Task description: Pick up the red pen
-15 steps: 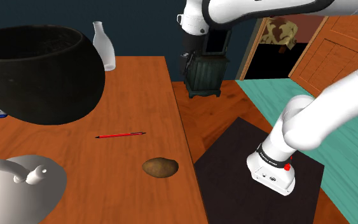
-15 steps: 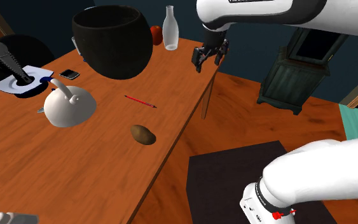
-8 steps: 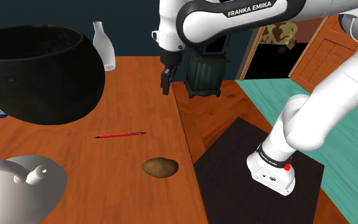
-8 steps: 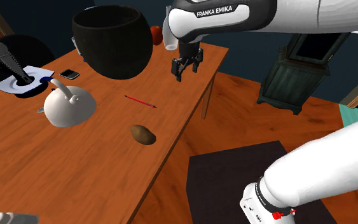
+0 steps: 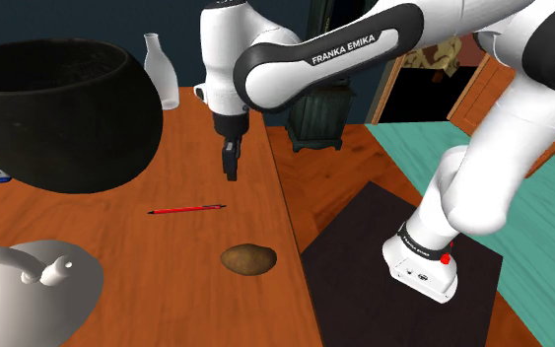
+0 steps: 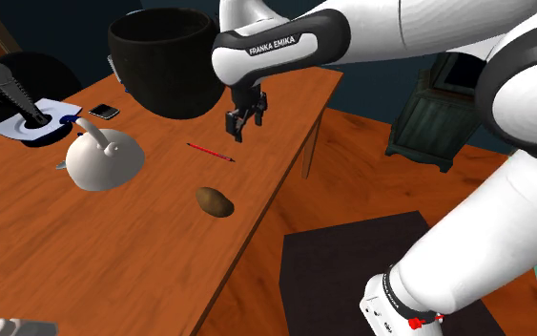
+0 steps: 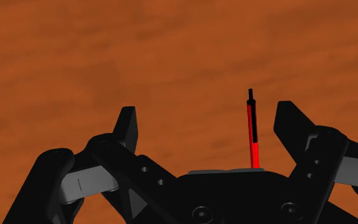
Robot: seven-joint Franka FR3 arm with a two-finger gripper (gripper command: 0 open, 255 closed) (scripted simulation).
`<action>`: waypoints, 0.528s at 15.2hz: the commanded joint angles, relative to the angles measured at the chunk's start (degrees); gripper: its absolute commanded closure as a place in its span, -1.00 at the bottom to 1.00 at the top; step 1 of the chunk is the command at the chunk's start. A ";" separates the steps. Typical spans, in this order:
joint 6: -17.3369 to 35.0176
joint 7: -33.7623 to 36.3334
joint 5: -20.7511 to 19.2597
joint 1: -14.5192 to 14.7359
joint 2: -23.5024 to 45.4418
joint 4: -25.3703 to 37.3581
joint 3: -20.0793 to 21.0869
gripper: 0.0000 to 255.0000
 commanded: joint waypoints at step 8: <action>3.74 -1.61 -2.42 3.54 9.04 2.98 3.09 -1.00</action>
